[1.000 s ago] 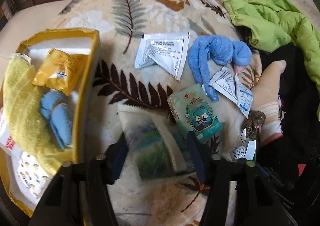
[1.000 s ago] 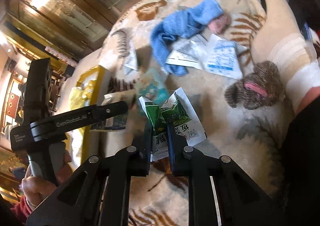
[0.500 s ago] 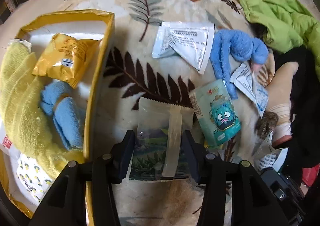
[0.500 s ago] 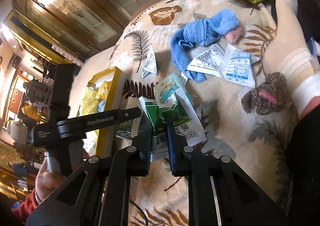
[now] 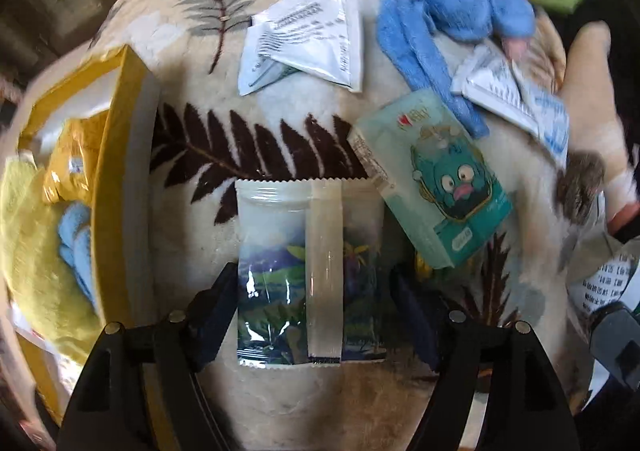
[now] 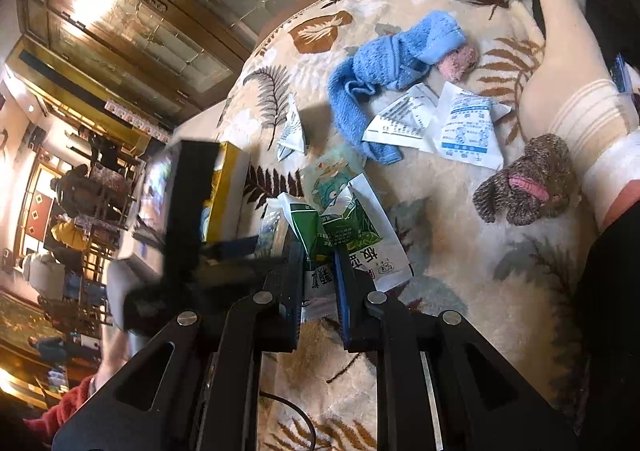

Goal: Organize soft objects
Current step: 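Lift both packets and carry them toward the yellow-rimmed box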

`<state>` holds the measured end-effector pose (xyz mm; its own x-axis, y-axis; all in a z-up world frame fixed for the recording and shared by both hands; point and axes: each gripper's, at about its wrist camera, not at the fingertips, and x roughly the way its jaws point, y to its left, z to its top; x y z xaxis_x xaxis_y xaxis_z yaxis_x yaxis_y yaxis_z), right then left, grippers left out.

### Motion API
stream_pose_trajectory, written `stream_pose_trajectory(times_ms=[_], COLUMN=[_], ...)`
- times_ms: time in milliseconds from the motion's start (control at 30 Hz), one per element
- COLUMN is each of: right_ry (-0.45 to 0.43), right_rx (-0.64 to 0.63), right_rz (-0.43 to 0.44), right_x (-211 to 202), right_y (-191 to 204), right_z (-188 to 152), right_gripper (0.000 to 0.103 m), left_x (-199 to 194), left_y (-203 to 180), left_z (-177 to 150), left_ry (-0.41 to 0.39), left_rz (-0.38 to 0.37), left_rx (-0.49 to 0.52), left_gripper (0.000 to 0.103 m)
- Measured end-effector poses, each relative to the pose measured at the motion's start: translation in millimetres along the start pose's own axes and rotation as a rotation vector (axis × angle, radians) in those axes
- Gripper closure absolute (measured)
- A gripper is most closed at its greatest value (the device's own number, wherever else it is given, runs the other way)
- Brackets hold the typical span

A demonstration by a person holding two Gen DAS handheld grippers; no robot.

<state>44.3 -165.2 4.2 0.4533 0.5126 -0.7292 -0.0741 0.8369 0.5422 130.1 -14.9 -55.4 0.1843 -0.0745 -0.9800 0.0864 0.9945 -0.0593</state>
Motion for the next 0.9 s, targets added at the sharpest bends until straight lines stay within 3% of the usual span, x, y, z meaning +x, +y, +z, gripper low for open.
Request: stream_pose_trajectory(times_ms=[133,467,600,900], right_ry=[-0.004,0.0,0.016,0.084], right_rx=[-0.006,-0.055,-0.102,-0.256], right_rz=[0.003,0.024,0.05,0.11], right_x=[-2.2,-1.2,9.6,68.8], right_y=[0.5,26.4,52.7,138.6], right_z=[-0.2,-0.1,3.1,13.4], right_gripper=[0.089,0.089,0.089,0.089], left_x=[-10.1,-70.5,-102.0,-113.1], left_y=[7.2,36.8,67.3,166.1], left_z=[-0.1,-22.9,-35.2,-54.5], left_ry=[-0.006,-0.122,-0.167,-0.2], left_rz=[-0.046,-0.121,-0.096,0.022], left_rx=[0.005,0.016,-0.002,-0.171], left_gripper=[0.049,0.053,0.053,0.053])
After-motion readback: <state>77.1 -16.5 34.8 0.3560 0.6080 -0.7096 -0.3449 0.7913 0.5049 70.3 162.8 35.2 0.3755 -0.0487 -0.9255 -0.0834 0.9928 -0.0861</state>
